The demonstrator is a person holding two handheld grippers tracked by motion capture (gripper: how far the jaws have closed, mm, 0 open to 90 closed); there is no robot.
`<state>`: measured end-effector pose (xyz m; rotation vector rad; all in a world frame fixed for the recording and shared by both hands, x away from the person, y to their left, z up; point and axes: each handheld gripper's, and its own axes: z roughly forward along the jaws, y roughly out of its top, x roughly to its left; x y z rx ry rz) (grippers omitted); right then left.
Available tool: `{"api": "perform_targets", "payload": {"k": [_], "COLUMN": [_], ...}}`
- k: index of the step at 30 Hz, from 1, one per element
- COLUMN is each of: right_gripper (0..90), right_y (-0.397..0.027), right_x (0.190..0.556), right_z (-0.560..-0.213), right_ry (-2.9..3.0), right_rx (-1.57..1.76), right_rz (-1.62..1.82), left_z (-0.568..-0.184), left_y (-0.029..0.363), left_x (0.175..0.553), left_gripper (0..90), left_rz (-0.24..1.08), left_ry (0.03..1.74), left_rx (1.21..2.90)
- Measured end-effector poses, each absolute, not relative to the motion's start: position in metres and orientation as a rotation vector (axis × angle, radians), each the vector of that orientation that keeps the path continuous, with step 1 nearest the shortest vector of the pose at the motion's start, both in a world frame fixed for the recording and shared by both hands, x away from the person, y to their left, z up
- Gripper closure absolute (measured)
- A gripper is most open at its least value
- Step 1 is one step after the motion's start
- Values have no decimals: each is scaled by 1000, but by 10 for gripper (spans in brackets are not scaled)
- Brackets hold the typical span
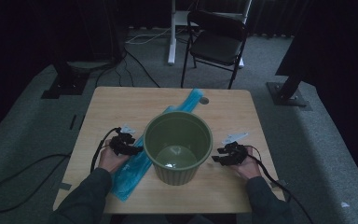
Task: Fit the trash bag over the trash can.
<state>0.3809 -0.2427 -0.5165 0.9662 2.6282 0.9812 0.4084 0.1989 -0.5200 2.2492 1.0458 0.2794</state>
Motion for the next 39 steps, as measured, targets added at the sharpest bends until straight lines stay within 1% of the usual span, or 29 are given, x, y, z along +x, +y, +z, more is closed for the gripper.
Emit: {"api": "perform_targets", "payload": {"k": [5, 11, 20, 21, 23, 28, 33, 34, 36, 37, 39], "right_gripper": [503, 503, 503, 503, 503, 506, 518, 531, 609, 627, 649], "right_y": [-242, -241, -241, -241, -240, -240, -240, -240, -240, -240, -239], "right_x": [381, 381, 381, 380, 380, 380, 380, 380, 380, 380, 380], "right_z": [-517, -517, -519, -519, -519, -520, -520, -520, -520, -520, -520], "right_ry": [2635, 2639, 2650, 2654, 2657, 2662, 2667, 2669, 2685, 2693, 2695], "right_rx": [959, 961, 963, 967, 964, 962, 961, 961, 966, 968, 962], "right_rz": [978, 979, 967, 964, 956, 945, 941, 942, 946, 950, 950], "left_z": [-524, -528, -528, -528, -527, -525, -524, -524, -524, -524, -524], "left_y": [192, 188, 180, 179, 178, 176, 175, 176, 177, 177, 178], "left_x": [412, 421, 418, 418, 417, 415, 415, 415, 415, 415, 415], "left_gripper": [397, 402, 400, 403, 422, 550, 740, 781, 856, 878, 888], "left_rz": [279, 267, 345, 366, 366, 356, 341, 331, 302, 298, 290], "left_ry": [1045, 1078, 1061, 1057, 1063, 1055, 1050, 1046, 1037, 1033, 1031], "left_rx": [2269, 2240, 2293, 2302, 2312, 2317, 2327, 2328, 2319, 2318, 2316]}}
